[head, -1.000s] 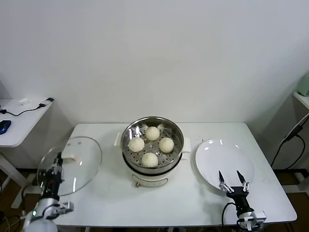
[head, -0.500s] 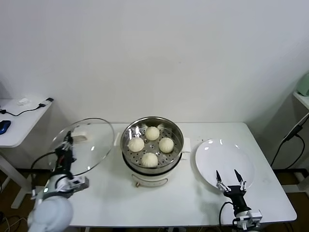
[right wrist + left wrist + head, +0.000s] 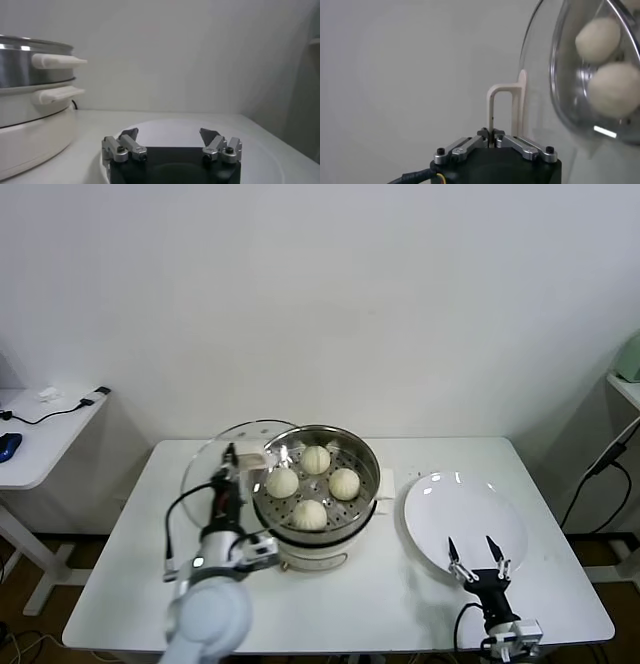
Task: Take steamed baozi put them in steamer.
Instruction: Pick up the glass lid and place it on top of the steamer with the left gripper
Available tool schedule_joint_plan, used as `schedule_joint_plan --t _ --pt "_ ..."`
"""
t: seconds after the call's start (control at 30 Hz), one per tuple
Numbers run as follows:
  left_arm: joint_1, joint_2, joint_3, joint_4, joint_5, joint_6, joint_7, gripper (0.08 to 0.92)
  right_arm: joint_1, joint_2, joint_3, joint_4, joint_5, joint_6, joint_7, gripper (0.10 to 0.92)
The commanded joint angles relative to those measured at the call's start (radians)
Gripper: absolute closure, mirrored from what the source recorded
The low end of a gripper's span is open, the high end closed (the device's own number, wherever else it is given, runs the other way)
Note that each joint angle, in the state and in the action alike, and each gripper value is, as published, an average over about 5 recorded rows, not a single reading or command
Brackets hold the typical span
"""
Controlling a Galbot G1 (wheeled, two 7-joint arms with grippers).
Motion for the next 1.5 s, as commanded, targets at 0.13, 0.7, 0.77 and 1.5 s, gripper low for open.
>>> schedule_joint_plan --t 0.13,0.7,0.77,1.5 --pt "-0.172 -0.231 0.248 0.193 0.216 0.073 0.058 0.862 -0.003 0.005 0.014 0.001 -0.011 0.008 -0.001 0.203" --pt "-0.194 -0.295 0.236 0.317 0.222 0.089 0.027 0.862 -0.015 0.006 0.028 -0.009 -0.011 0.035 -0.002 0.203" --pt "-0.192 -0.297 0.232 0.324 0.223 0.089 0.022 0.862 -0.017 0.006 0.028 -0.010 -0.011 0.041 -0.002 0.203" --pt "-0.176 -0.275 0.190 0.350 0.259 0.069 0.016 0.862 -0.020 0.003 0.029 -0.021 -0.010 0.070 0.000 0.203"
